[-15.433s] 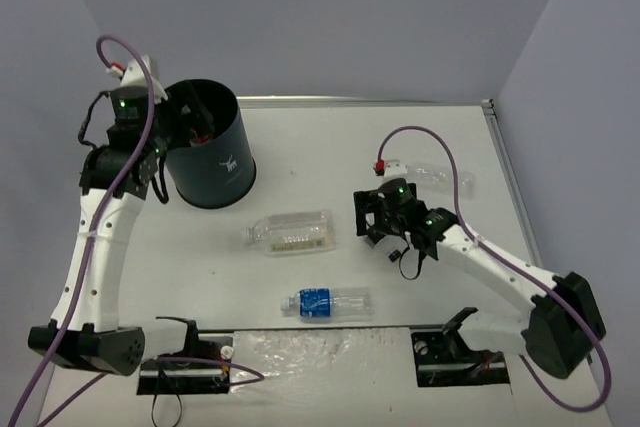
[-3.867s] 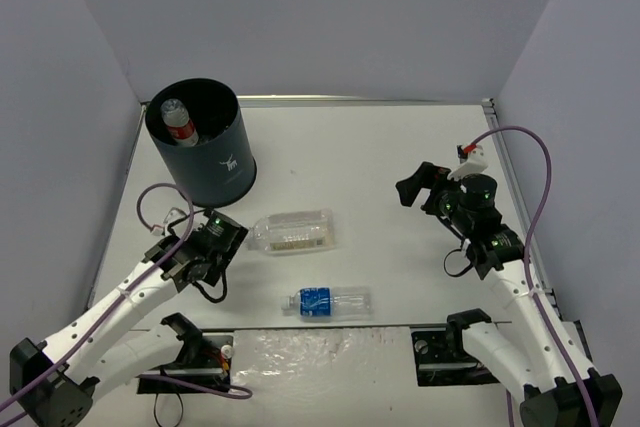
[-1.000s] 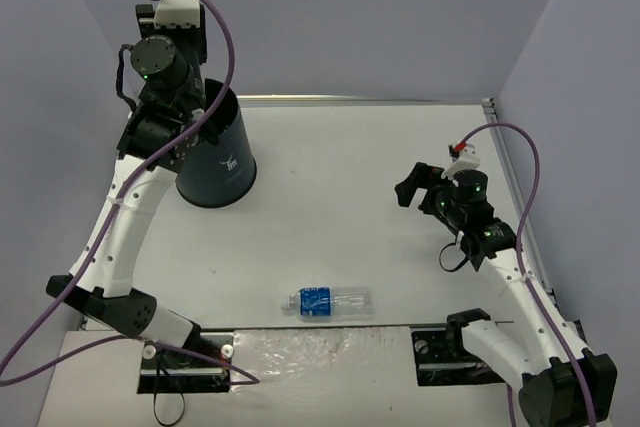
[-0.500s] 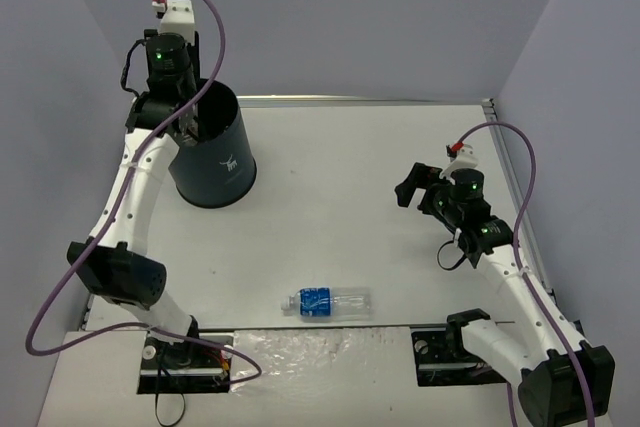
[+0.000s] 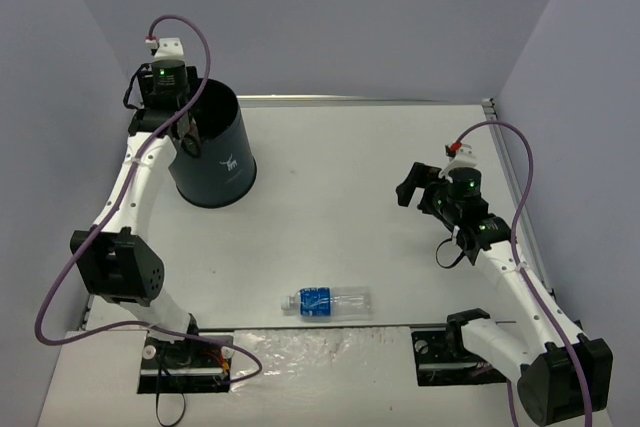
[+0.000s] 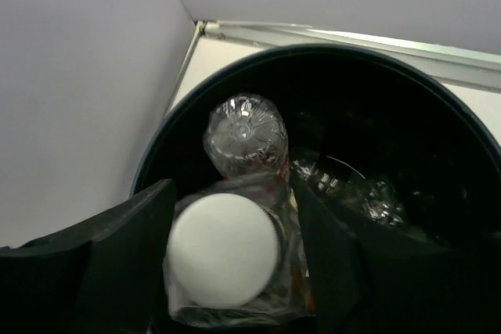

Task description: Put the plastic bottles in the bin

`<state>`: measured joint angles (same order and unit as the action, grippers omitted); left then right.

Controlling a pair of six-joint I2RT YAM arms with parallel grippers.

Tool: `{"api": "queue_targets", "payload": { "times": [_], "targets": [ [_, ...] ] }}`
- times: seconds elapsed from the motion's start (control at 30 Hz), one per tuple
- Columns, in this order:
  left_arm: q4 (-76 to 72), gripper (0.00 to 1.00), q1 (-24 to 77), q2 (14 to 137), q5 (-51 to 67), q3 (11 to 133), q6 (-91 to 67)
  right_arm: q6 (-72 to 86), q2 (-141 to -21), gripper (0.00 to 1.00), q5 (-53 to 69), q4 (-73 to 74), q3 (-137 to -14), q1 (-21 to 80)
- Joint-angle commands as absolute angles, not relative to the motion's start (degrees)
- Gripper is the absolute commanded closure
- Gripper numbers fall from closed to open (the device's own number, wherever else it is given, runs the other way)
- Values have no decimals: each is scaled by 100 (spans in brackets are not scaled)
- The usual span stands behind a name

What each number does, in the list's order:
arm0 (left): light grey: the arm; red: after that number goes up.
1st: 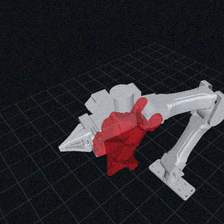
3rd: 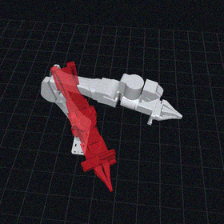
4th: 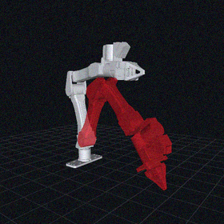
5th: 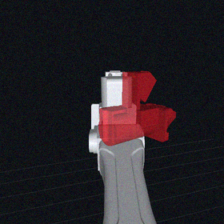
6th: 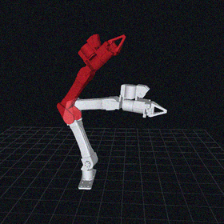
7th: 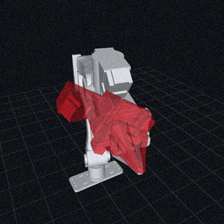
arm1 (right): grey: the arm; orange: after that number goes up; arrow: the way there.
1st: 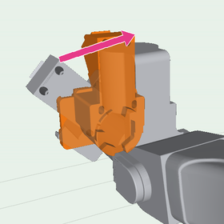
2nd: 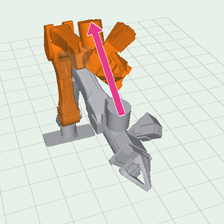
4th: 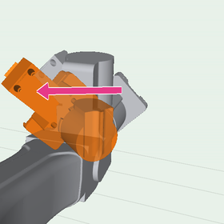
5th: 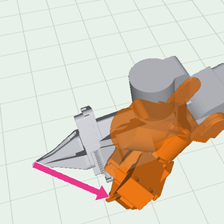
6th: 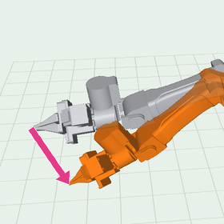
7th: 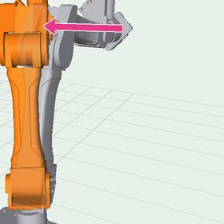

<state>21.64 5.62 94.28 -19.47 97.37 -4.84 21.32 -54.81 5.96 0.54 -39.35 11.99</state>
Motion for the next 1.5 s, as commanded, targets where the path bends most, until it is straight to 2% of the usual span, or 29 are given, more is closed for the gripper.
{"api": "queue_targets", "payload": {
  "times": [0.0, 0.1, 0.13, 0.47, 0.6, 0.7, 0.73, 0.83, 0.87, 0.97, 1.03, 1.3, 1.47],
  "targets": [
    [1902, 32, 448, 8767, -1981, 9592, -1005, 2080, -5516, 0, 498, -308, -3981, 1172],
    [2045, 5, 448, 8559, -2093, 9711, -1093, 2083, -5493, 0, 518, -308, -3971, 1178],
    [2085, 3, 448, 8500, -2144, 9758, -1114, 2085, -5492, 0, 519, -308, -3964, 1178],
    [3122, 3, 466, 7733, -2091, 10528, -1954, 2039, -5326, 0, 756, -299, -3946, 1187],
    [3614, 3, 476, 7046, -1318, 9951, -2717, 1518, -5177, 0, 1566, -287, -4020, 1542],
    [3589, 3, 535, 6310, -957, 8855, -3172, 980, -5270, 0, 1940, -212, -4199, 2351],
    [3560, 3, 571, 6002, -942, 8393, -3227, 856, -5382, 0, 1889, -175, -4239, 3005],
    [3589, 3, 589, 5471, -1097, 7743, -3415, 110, -5871, 0, 800, 12, -4549, 4756],
    [3759, 3, 598, 5229, -1217, 7543, -3499, -51, -6063, 0, 410, 194, -4653, 5933],
    [4372, 3, 598, 4977, -1614, 7492, -3635, -679, -6832, 0, -671, 374, -5032, 7467],
    [4757, 3, 598, 4817, -1908, 7444, -3720, -1002, -7679, 0, -1030, 621, -5386, 8088],
    [5018, 3, 624, 4438, -1917, 7312, -3902, -1151, -9052, 0, -1224, 879, -5845, 8349],
    [5121, 3, 624, 4387, -2059, 7262, -3964, -1219, -9271, 0, -1778, 811, -5858, 8334]
  ]
}}
